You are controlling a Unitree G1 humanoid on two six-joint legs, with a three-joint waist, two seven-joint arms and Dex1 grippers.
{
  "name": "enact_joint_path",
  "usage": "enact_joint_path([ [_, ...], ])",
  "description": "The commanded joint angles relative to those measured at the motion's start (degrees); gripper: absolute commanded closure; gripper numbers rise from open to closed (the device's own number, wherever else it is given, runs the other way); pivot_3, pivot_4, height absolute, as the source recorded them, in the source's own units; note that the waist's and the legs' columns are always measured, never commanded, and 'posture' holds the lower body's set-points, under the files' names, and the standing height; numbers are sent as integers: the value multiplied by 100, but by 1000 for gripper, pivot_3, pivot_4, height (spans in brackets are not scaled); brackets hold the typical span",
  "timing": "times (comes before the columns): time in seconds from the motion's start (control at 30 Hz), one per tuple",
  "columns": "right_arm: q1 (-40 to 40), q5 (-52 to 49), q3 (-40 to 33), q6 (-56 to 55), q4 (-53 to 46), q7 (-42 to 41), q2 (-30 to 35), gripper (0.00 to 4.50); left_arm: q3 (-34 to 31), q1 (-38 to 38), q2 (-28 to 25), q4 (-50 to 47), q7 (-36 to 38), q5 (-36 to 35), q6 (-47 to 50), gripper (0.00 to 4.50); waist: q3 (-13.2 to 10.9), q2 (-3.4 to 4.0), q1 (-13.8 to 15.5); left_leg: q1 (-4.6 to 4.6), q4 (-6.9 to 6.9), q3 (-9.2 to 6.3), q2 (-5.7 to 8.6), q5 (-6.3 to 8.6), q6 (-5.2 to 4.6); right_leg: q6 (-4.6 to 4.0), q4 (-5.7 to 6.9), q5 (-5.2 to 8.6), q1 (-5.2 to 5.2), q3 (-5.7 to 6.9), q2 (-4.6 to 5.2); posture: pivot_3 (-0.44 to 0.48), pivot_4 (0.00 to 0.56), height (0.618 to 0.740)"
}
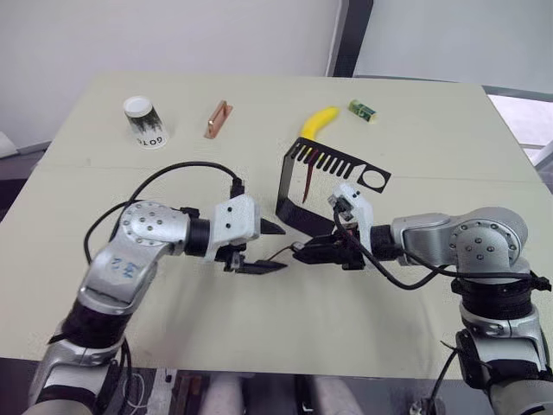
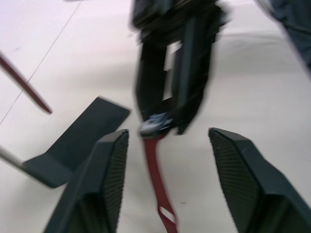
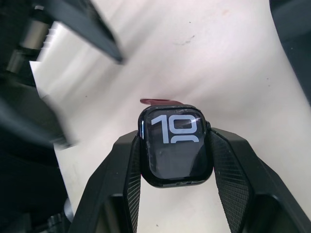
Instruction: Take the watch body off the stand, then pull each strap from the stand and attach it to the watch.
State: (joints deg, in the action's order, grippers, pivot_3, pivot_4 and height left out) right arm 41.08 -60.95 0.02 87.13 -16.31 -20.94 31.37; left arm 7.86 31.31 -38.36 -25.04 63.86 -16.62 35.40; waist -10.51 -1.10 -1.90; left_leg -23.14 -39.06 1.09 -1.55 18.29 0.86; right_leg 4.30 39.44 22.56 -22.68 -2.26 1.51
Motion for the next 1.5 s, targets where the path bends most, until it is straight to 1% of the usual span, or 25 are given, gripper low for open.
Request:
enact_joint_path([
  [0.03,-202,325,201,-802,-792,-757,541,2887,-534,-213,-430,-264,321,-712,338,24,0,0,8,0,0,-2,0,0,0,0,0,0,0,1,-1,0,150,740],
  [0.17,-667,1099,499,-2190,-1506,-1618,1179,2887,-809,-378,-693,-139,526,-1101,330,24,0,0,19,-2,0,-8,2,1,-1,0,-8,0,3,5,0,0,150,740],
  [0.27,-1088,1868,702,-3422,-1890,-2247,1603,2887,-858,-439,-765,48,595,-1154,80,24,0,0,25,-2,0,-13,2,1,-2,0,-25,0,13,10,-1,0,150,740],
  [0.33,-1363,2261,759,-4094,-2002,-2568,1760,2887,-827,-454,-774,149,592,-1151,-52,24,0,0,28,-2,-1,-16,3,1,-2,0,-29,0,16,13,-1,0,150,740],
  [0.4,-1627,2667,786,-4697,-2087,-2716,1839,2887,-761,-475,-736,300,599,-1079,-268,24,0,0,28,-2,-2,-18,3,1,-2,0,-30,0,18,16,-1,0,150,740],
  [0.6,-2036,3572,797,-5815,-2109,-2823,1864,2887,-642,-463,-636,551,595,-989,-773,24,0,0,16,-1,-4,-19,2,1,-1,0,-24,0,18,17,-3,0,150,740],
  [0.77,-2236,3869,770,-6147,-2163,-2847,1818,2887,-629,-419,-575,621,546,-1057,-895,24,0,0,27,0,-6,-22,2,1,-1,0,-20,0,18,18,-2,0,150,740],
  [1.0,-2439,4480,806,-6921,-2123,-2854,1789,2887,-605,-363,-455,665,437,-1028,-1012,24,0,0,22,1,-8,-22,3,1,-1,0,-12,0,18,19,-2,0,150,740],
  [1.1,-2571,4577,811,-7081,-2141,-2891,1782,2887,-600,-403,-444,631,411,-1028,-1056,24,0,0,26,2,-9,-23,3,0,-1,0,-10,0,18,20,-2,0,150,740],
  [1.2,-2630,4532,802,-7002,-2161,-2903,1736,2887,-613,-489,-531,576,451,-1104,-951,24,0,0,16,2,-10,-23,3,0,-1,0,-8,0,18,19,-2,0,150,740],
  [1.27,-2652,4457,820,-6837,-2157,-2881,1674,2887,-655,-609,-654,506,605,-1204,-920,24,0,0,5,4,-10,-23,3,0,0,0,-4,0,18,19,-3,0,150,740],
  [1.4,-2709,4385,1108,-6370,-2039,-2626,1205,2887,-761,-960,-832,542,520,-1079,-1013,24,0,0,2,10,-9,-25,1,0,0,-1,2,0,18,19,-4,0,150,740],
  [1.5,-2771,4643,1355,-6135,-1779,-2320,793,2887,-821,-1228,-881,591,519,-985,-1289,24,1,-1,13,9,-10,-27,2,0,1,-1,4,0,17,19,-3,0,150,740],
])
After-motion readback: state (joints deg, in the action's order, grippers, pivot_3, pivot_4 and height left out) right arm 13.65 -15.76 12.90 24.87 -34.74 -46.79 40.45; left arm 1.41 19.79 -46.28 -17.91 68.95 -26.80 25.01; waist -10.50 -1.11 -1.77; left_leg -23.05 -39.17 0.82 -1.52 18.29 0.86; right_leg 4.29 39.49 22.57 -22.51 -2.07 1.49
